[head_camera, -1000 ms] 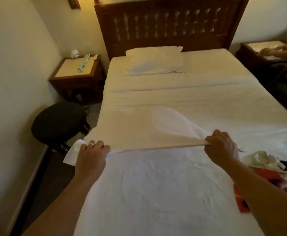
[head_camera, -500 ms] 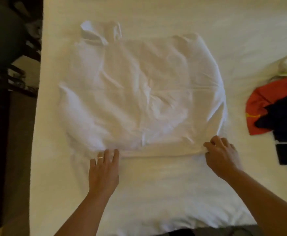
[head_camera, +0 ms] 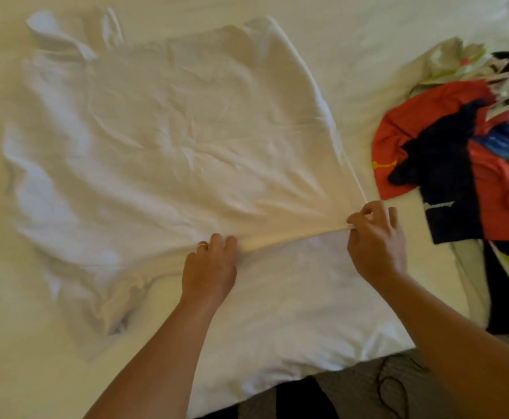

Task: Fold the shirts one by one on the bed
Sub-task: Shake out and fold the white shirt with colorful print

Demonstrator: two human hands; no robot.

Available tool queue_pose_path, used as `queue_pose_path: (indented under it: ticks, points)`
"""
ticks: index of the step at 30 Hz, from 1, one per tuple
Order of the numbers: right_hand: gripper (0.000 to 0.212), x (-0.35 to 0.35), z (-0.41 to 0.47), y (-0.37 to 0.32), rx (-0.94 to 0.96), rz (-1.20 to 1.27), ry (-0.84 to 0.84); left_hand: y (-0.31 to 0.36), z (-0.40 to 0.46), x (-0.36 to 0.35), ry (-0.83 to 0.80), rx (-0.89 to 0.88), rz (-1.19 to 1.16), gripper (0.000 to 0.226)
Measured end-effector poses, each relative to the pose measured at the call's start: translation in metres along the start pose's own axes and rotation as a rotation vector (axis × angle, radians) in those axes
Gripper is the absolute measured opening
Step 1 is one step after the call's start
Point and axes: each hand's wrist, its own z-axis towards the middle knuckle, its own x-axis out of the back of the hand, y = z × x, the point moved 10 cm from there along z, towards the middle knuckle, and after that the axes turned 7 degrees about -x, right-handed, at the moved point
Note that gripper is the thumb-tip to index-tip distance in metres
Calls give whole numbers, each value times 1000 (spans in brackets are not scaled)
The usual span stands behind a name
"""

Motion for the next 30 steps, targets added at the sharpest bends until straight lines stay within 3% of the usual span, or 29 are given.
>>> queue_pose_path:
  ticks: [4,7,9,13,16,19,22,25,27,30]
  points:
    - [26,-35,-25,36,-89,122,-322,11,1,1,6,-61,-7,43]
    - [29,-36,-17,56,-460,424,-374,12,3,0,-5,-70,9,40]
    - [29,-40,-8,61,-633,495,-396,13,4,-2,-65,-81,6,32]
    - [17,-50,3,49,-569,203,-633,19,9,-9,-339,-123,-93,12]
    - [24,-40,30,36,-544,154,-584,22,22,-4,-502,-154,-153,30]
    - [34,-36,76,11,-468,231,-460,9,56,19,-331,-73,-249,39]
    - [39,-42,139,-11,-400,300,-364,-13,102,46,-78,-36,-196,41]
    - [35,-54,201,-26,-420,396,-329,-36,142,62,74,33,-194,45]
    - [30,-64,240,-33,-486,479,-338,-52,169,69,125,113,-213,54]
    - [26,-80,298,-51,-588,604,-392,-73,211,56,31,285,-295,77]
